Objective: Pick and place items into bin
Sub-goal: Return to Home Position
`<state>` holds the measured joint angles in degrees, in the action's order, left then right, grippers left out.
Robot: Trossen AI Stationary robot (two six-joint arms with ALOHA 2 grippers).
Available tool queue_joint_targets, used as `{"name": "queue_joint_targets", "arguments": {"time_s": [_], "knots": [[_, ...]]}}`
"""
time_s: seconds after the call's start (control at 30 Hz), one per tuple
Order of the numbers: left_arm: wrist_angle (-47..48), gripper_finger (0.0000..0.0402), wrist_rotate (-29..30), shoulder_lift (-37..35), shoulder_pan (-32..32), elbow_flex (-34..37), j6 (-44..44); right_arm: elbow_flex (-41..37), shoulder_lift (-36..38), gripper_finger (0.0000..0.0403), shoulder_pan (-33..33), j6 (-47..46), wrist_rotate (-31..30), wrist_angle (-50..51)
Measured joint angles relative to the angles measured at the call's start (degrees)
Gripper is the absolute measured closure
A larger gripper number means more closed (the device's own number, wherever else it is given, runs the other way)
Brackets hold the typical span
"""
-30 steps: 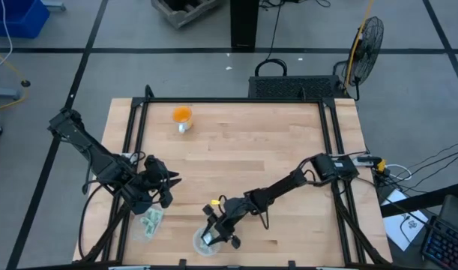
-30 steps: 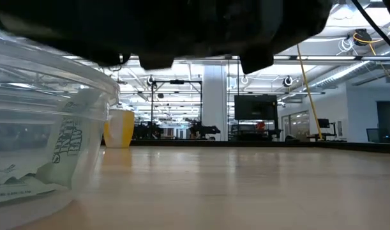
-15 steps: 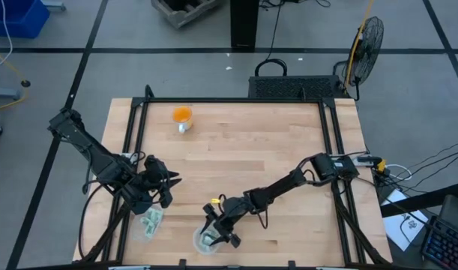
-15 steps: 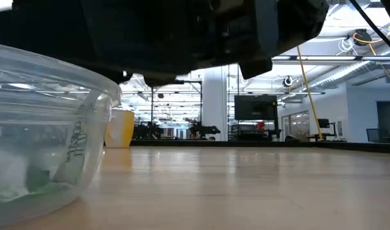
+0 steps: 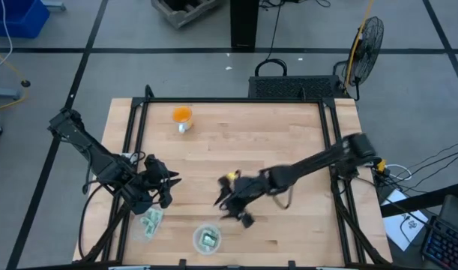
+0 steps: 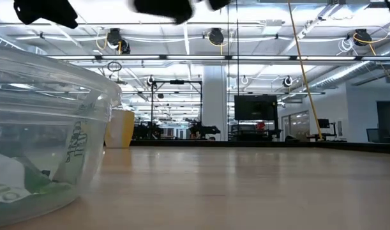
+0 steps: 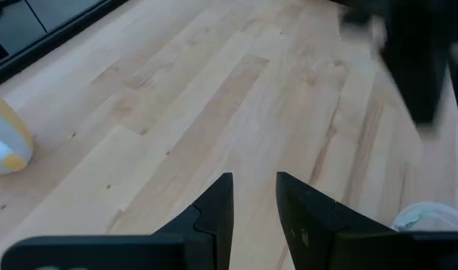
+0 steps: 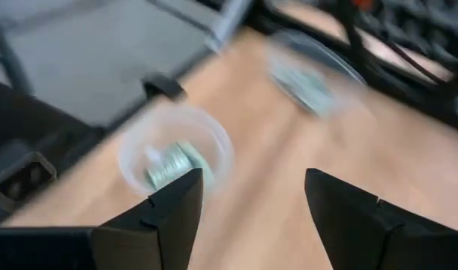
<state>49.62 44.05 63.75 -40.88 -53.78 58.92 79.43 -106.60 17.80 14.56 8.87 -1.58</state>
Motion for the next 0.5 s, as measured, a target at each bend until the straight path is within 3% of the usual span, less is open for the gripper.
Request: {"name": "queue_joint_targets", "arguments": {"time_s": [0.1,0.2,0.5], "knots": [[0.10,0.0295,-0.21,0.00,0.00,0.00,-0.40,-1.67,9.39,0.0175,-0.88,-3.78,-4.66,12.13],[1.00,0.0295,0.11,-0.23,-0.02,-0.01,-1.34,-6.16,19.27,0.0172,-1.01,-6.82,-5.85,17.30],[13.77,0.0295,3.69,-8.29,-0.54,0.00,5.45,-34.90,56.05,0.0172,0.33,-17.41,-6.12,13.31]]}}
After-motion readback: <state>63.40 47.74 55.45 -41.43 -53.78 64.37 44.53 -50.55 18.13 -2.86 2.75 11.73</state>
